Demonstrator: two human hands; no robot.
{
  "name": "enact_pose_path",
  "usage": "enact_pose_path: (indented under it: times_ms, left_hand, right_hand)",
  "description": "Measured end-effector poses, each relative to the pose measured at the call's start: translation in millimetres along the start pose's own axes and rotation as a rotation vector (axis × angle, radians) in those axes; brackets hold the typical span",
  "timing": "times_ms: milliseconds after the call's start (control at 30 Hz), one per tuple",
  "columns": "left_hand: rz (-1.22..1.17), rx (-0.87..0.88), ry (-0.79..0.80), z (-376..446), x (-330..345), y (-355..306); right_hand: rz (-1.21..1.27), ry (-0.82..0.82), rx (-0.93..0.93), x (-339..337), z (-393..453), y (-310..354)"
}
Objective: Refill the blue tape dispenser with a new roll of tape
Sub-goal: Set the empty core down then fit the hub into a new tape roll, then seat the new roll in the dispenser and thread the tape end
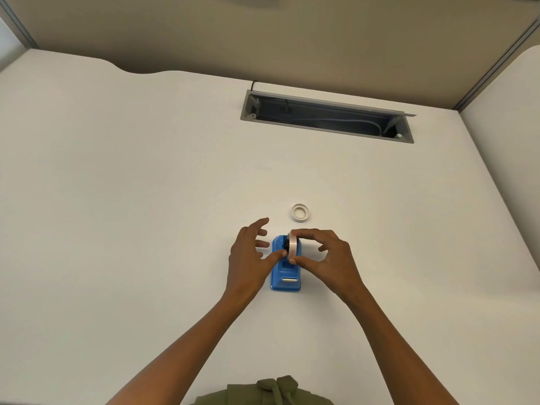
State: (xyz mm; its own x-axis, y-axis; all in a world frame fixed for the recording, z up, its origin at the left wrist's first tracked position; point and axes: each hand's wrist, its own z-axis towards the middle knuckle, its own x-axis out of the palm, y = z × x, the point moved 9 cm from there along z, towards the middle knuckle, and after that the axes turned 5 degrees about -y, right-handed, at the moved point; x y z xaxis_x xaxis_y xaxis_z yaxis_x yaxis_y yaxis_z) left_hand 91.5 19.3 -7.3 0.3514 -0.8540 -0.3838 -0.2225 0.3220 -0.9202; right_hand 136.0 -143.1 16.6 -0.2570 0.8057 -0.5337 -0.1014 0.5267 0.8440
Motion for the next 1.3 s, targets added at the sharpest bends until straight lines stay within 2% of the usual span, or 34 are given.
enact_pose_path:
  times_ms: [567, 767, 933, 1133, 1300]
  left_hand:
    - [-0.006, -0.044, 0.036, 1.5, 7.6, 6.9]
    - [-0.053, 0.073, 0.092, -5.2, 6.7, -1.4]
    - [0.037, 0.229, 0.200, -10.3, 14.1, -11.5]
    - [0.105, 0.270, 0.233, -5.2, 22.4, -11.1]
    - [0.102, 0.257, 0.233, -1.1, 26.6, -6.4]
  right_hand:
    - [-0.023, 0.016, -0.041, 10.7, 2.8, -6.4]
    - [-0.031, 0.035, -0.045, 12.7, 3.8, -8.5]
    - [0.053, 0.017, -0.020, 10.2, 2.4, -8.5]
    - [0.083, -0.089, -0.087, -0.4, 0.1, 2.2]
    - [0.065, -0.075, -0.184, 1.3, -2.7, 7.1]
